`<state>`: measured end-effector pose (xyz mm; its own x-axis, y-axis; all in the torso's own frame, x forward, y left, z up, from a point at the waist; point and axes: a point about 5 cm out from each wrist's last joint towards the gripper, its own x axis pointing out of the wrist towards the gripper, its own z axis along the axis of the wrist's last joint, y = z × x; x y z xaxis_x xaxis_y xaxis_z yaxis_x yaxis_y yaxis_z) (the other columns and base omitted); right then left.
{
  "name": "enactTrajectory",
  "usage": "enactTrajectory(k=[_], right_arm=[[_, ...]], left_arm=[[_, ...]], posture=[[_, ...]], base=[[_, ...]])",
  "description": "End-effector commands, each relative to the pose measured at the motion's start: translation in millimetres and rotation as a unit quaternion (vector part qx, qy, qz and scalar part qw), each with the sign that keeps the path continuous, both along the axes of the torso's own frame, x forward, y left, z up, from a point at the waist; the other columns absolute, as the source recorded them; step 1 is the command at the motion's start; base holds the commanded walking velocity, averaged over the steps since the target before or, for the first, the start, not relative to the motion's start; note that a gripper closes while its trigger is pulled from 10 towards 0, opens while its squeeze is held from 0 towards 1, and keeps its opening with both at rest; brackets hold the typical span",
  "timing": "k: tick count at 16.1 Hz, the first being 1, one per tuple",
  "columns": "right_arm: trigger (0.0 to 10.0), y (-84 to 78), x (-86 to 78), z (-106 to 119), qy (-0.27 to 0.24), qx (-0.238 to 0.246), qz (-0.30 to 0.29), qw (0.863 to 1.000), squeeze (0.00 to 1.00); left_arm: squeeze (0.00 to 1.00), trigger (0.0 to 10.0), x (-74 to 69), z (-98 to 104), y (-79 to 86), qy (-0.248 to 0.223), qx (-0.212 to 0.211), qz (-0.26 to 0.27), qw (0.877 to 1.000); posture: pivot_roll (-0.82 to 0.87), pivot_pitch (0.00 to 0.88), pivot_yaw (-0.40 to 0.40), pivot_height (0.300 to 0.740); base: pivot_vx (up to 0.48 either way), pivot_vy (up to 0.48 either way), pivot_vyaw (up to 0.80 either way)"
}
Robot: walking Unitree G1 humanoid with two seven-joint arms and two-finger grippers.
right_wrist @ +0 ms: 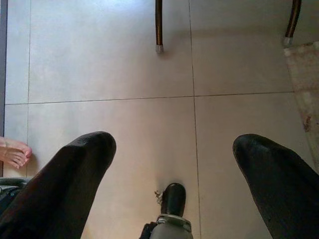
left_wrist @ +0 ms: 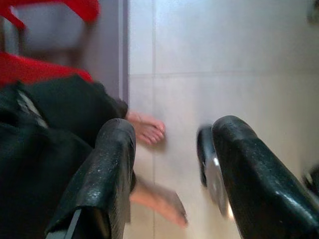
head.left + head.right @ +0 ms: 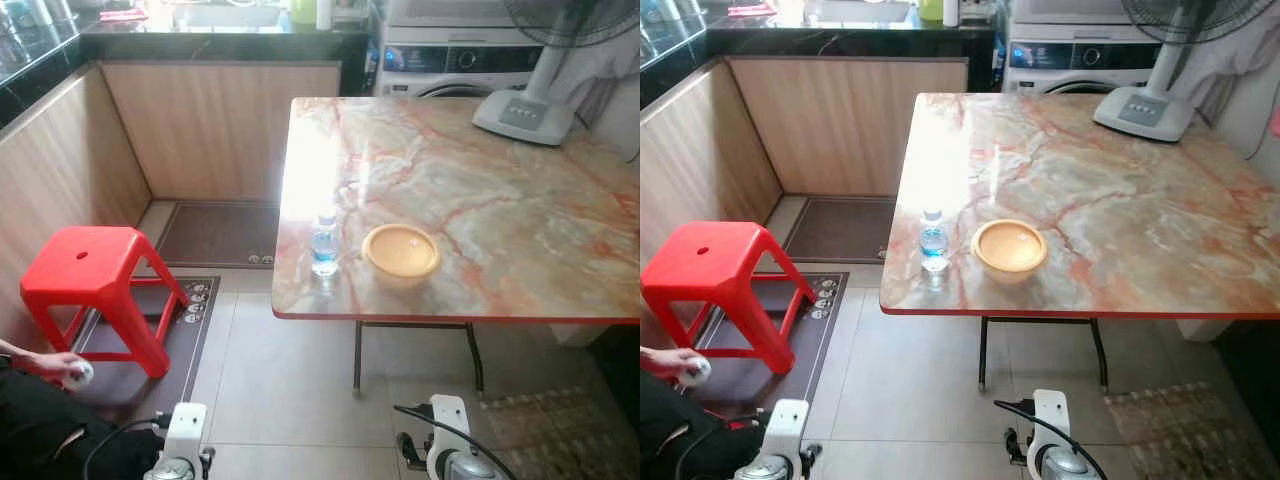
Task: Restocking fridge
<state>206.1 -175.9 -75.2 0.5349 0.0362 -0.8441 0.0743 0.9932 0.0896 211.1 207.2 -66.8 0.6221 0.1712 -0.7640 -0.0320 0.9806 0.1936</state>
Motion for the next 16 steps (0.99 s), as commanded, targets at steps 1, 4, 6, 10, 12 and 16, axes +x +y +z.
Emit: enactTrajectory(k=[1, 4, 6, 10, 12, 16], right_arm=[[10.0, 0.5, 2.6, 1, -0.003, 0.000, -0.001, 1.000, 0.00], [10.0, 0.2, 2.5, 1, -0.002, 0.000, -0.001, 1.000, 0.00], [10.0, 0.2, 2.4, 1, -0.002, 0.001, 0.001, 1.000, 0.00], [10.0, 0.0, 2.2, 1, -0.003, 0.000, 0.000, 1.000, 0.00], [10.0, 0.1, 2.1, 1, -0.003, 0.000, -0.001, 1.000, 0.00], [10.0, 0.1, 2.1, 1, -0.005, -0.001, -0.007, 1.000, 0.00]], left_arm=[[0.00, 10.0, 1.5, 3, 3.6, -0.026, 0.011, 0.012, 1.000], [0.00, 10.0, 8.0, 12, 4.6, -0.107, 0.016, 0.038, 0.993], [0.00, 10.0, 10.1, 17, 5.7, -0.141, 0.032, 0.046, 0.988], [0.00, 10.0, 84.1, 96, 14.7, -0.342, 0.094, 0.003, 0.935], [0.00, 10.0, 93.8, 109, 8.2, -0.377, 0.083, -0.006, 0.922], [0.00, 10.0, 107.2, 151, -14.1, -0.507, 0.065, -0.062, 0.857]], posture=[[0.07, 0.000, -0.016, 0.740], [0.08, 0.000, -0.016, 0.740], [0.07, 0.000, -0.014, 0.740], [0.07, 0.000, -0.012, 0.740], [0.07, 0.000, -0.010, 0.740], [0.07, 0.000, -0.007, 0.740]], base=[[0.000, 0.000, 0.00], [0.000, 0.000, 0.00], [0.000, 0.000, 0.00], [0.000, 0.000, 0.00], [0.000, 0.000, 0.00], [0.000, 0.000, 0.00]])
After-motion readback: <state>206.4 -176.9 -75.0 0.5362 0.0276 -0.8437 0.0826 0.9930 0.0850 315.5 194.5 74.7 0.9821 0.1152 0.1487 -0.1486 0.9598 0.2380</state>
